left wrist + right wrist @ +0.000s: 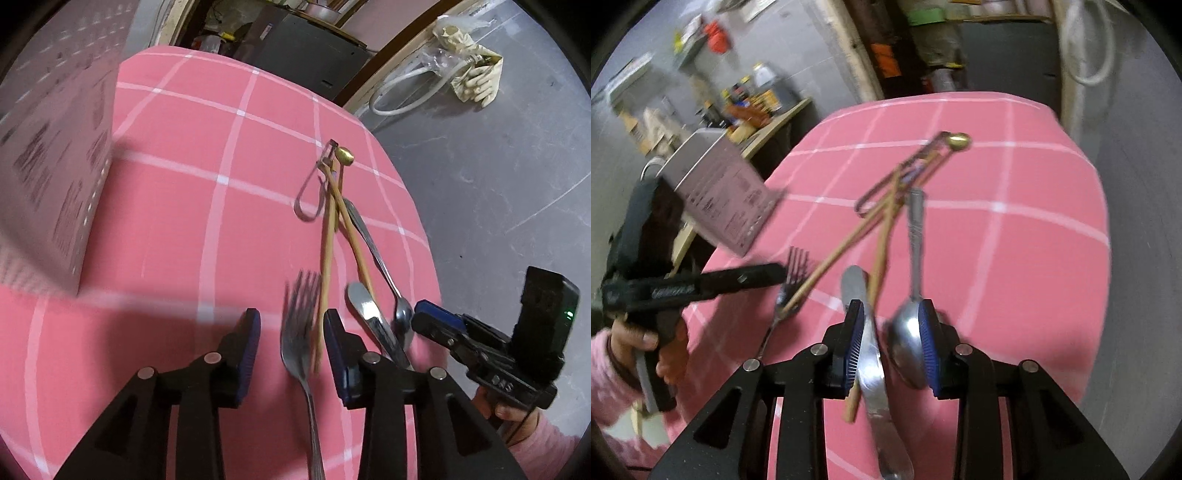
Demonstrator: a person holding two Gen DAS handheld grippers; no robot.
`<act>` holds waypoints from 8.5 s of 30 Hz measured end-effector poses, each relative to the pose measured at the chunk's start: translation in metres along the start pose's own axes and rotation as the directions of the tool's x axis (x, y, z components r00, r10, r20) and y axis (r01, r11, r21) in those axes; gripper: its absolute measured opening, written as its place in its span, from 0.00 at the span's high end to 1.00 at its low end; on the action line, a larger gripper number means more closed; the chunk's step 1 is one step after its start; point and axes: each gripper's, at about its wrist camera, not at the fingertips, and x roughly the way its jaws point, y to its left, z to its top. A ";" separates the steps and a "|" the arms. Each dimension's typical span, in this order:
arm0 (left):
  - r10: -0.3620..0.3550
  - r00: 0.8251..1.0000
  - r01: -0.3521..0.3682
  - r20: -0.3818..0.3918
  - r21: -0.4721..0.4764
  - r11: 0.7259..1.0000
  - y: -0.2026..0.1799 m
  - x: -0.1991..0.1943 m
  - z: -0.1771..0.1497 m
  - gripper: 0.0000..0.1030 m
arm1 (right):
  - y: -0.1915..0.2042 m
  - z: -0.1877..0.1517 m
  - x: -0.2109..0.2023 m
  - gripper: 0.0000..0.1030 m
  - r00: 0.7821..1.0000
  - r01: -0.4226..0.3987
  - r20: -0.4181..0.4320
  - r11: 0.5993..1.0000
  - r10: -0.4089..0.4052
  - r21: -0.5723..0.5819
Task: Organize utensils
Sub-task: 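Lift the fork with the left tool while the right tool lifts the knife and spoon, then carry both held utensils over the white caddy and open both tools to drop them, then move both open tools back over the chopsticks and spoon on the tablecloth, then close the left tool on a wooden chopstick while the right tool grasps the silver spoon, then lift the chopstick with the left tool while the right tool lifts the spoon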
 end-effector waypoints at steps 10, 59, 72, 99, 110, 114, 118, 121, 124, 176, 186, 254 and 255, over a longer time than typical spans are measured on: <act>-0.071 0.997 0.072 -0.020 0.027 0.997 -0.004 0.018 0.021 0.70 | 0.029 0.014 0.026 0.77 0.994 -0.051 -0.104 0.973 0.028 -0.224; 0.078 0.975 -0.124 0.206 0.221 0.967 -0.046 -0.121 -0.003 0.97 | 0.045 0.012 -0.086 0.99 0.963 -0.163 0.221 0.987 0.157 0.010; 0.106 0.904 -0.249 0.414 0.309 0.918 -0.060 -0.249 0.061 0.97 | 0.147 0.075 -0.171 0.99 0.804 -0.013 0.591 0.996 0.062 -0.087; 0.215 0.800 -0.469 0.560 0.361 0.806 0.012 -0.244 0.120 0.97 | 0.232 0.128 -0.043 0.99 0.804 -0.020 0.587 0.990 0.097 -0.137; 0.083 0.905 -0.216 0.416 0.285 0.934 0.038 -0.227 0.110 0.93 | 0.217 0.113 -0.037 0.98 0.839 -0.058 0.534 0.993 0.106 -0.106; 0.031 0.918 -0.127 0.395 0.220 0.967 0.050 -0.223 0.106 0.92 | 0.208 0.111 -0.045 0.98 0.837 -0.065 0.538 0.994 0.102 -0.087; -0.005 0.904 -0.085 0.428 0.190 0.978 0.050 -0.227 0.099 0.74 | 0.199 0.107 -0.060 0.98 0.828 -0.039 0.556 0.997 0.066 -0.060; -0.020 0.882 -0.075 0.471 0.182 0.980 0.045 -0.231 0.094 0.52 | 0.190 0.100 -0.079 0.80 0.813 0.006 0.582 0.999 0.014 -0.032; -0.018 0.864 -0.089 0.504 0.188 0.978 0.031 -0.231 0.087 0.45 | 0.175 0.092 -0.098 0.67 0.799 0.019 0.601 1.000 -0.016 0.001; 0.077 0.936 -0.164 0.343 0.233 0.958 -0.065 -0.017 0.003 0.02 | -0.022 -0.011 -0.063 0.25 0.917 0.190 0.351 0.981 -0.189 0.031; 0.043 0.988 -0.070 0.151 0.179 0.981 -0.055 0.036 0.022 0.41 | -0.020 -0.023 -0.018 0.45 0.978 0.085 0.193 0.996 -0.076 -0.039; 0.218 0.960 -0.129 -0.173 0.420 0.898 -0.074 0.038 -0.011 0.86 | -0.031 0.007 -0.009 0.72 0.995 0.066 -0.074 0.998 -0.067 -0.021; 0.232 0.959 -0.144 -0.164 0.424 0.894 -0.075 0.038 -0.013 0.88 | -0.030 0.012 -0.006 0.72 0.996 0.059 -0.069 0.998 -0.061 -0.032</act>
